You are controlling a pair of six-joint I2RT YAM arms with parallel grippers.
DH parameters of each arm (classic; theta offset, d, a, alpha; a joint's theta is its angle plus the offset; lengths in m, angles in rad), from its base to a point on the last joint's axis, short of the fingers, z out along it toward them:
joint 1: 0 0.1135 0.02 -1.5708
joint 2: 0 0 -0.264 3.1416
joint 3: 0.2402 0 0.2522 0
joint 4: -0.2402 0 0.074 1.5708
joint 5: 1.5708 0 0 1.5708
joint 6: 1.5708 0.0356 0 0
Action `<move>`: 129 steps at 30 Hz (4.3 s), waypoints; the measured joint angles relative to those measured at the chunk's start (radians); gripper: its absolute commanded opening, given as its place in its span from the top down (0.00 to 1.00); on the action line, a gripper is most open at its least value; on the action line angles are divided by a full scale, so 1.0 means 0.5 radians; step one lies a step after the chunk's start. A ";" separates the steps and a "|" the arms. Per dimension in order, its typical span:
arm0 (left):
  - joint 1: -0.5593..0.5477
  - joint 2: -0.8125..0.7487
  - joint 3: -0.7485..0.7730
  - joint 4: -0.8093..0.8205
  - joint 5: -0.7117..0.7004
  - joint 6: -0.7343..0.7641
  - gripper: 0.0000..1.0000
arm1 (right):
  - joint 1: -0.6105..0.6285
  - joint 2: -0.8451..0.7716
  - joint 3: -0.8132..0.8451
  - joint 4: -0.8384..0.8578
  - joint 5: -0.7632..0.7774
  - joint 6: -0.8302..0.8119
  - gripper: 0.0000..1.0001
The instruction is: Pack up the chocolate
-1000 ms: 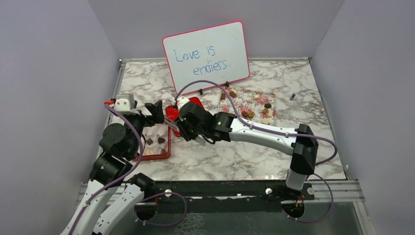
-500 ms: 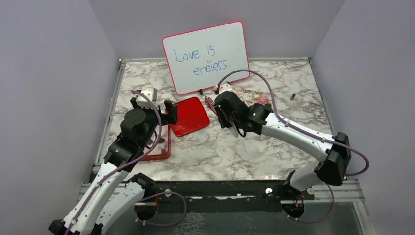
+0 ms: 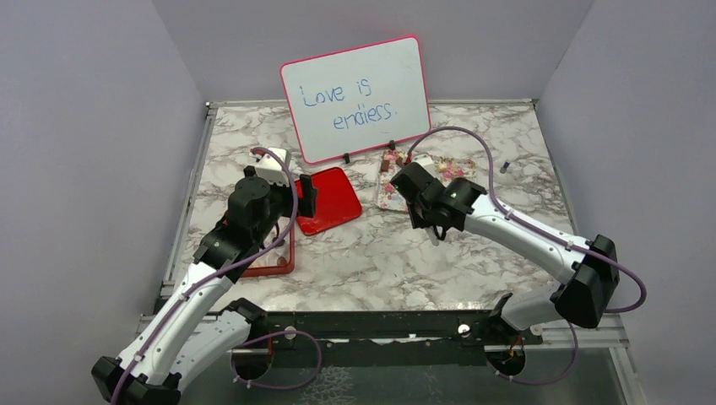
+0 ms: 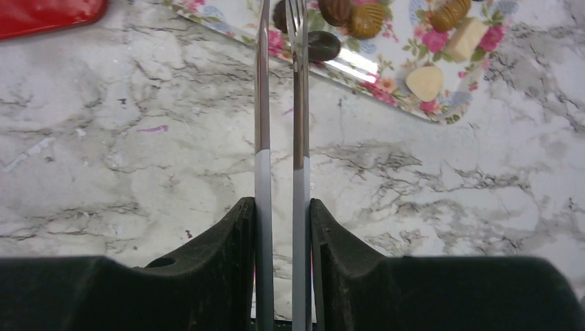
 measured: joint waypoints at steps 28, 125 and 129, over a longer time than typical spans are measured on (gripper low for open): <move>0.000 0.004 -0.008 -0.013 0.027 0.030 0.01 | -0.393 -0.111 -0.145 -0.128 -0.103 0.016 0.62; 0.000 -0.684 0.064 0.031 -0.742 -0.123 0.01 | 0.507 0.683 0.645 0.629 -0.729 -0.302 0.73; 0.000 -0.720 0.072 0.031 -0.755 -0.123 0.01 | 0.530 0.766 0.732 0.636 -0.742 -0.331 0.72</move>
